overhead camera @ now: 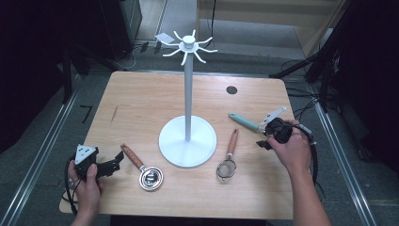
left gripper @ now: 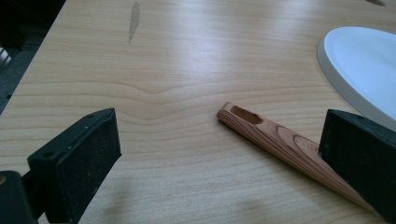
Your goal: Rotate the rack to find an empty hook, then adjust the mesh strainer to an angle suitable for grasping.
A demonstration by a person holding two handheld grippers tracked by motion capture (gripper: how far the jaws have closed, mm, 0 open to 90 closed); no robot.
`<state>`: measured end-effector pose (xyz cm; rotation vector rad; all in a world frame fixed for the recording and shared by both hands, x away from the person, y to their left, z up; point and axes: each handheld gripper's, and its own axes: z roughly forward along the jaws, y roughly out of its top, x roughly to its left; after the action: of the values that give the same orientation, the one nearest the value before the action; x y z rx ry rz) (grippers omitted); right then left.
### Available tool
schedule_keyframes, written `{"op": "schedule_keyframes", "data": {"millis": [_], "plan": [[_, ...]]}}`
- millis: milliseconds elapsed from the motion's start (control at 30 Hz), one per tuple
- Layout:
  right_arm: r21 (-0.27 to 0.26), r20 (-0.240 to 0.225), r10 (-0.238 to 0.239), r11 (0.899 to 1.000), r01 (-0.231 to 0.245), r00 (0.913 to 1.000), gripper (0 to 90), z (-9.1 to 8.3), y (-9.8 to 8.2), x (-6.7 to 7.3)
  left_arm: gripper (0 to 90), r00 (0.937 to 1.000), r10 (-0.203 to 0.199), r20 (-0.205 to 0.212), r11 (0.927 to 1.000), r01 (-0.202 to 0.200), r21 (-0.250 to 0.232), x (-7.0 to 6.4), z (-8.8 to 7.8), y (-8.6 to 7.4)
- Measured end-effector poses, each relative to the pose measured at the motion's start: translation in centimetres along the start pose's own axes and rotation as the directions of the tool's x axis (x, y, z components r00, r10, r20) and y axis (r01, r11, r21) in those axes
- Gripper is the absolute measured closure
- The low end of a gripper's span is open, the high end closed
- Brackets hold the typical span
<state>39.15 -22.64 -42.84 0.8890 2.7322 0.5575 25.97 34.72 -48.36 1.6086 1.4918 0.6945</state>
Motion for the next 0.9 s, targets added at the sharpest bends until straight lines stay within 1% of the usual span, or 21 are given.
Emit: {"op": "schedule_keyframes", "data": {"millis": [100, 300, 333, 500, 633, 767, 833, 900], "plan": [[0.001, 0.003, -0.013, 1.000, 0.013, 0.9999, 46.9, 0.1, 0.3, -0.1, 0.0, 1.0000, 0.001, 0.000, 1.0000, -0.001, 0.001, 0.0, 0.0, 0.0], [0.018, 0.004, -0.015, 1.000, 0.015, 0.9999, 46.9, 0.2, 0.8, -0.5, 0.0, 1.0000, 0.001, 0.001, 1.0000, -0.001, 0.000, 0.0, 0.0, 0.0], [0.028, 0.001, -0.015, 0.999, 0.015, 0.9999, 47.0, 0.3, 0.9, -0.7, 0.0, 1.0000, 0.001, 0.001, 1.0000, -0.001, 0.000, 0.0, 0.0, 0.0], [0.023, 0.000, -0.011, 1.000, 0.011, 0.9999, 46.9, 0.2, 1.2, -1.1, 0.0, 1.0000, 0.001, -0.001, 1.0000, -0.001, -0.002, 0.0, 0.0, 0.0], [0.032, -0.002, -0.017, 0.999, 0.017, 0.9999, 47.0, 0.2, 1.7, -1.6, 0.0, 1.0000, 0.001, -0.001, 1.0000, -0.001, -0.002, 0.0, 0.0, 0.0], [0.049, -0.022, -0.021, 0.999, 0.022, 0.9995, 48.7, 0.3, 2.3, -2.2, 0.0, 1.0000, 0.002, -0.002, 1.0000, -0.002, -0.004, 0.0, 0.0, 0.0], [0.060, -0.024, -0.018, 0.998, 0.020, 0.9996, 48.6, 0.5, 2.8, -2.5, 0.0, 1.0000, 0.002, -0.001, 1.0000, -0.002, -0.003, 0.0, 0.0, 0.0], [0.064, -0.024, -0.025, 0.998, 0.027, 0.9994, 48.3, 0.6, 2.9, -2.7, 0.0, 1.0000, 0.001, -0.001, 1.0000, -0.001, -0.004, 0.0, 0.0, 0.0]]}}
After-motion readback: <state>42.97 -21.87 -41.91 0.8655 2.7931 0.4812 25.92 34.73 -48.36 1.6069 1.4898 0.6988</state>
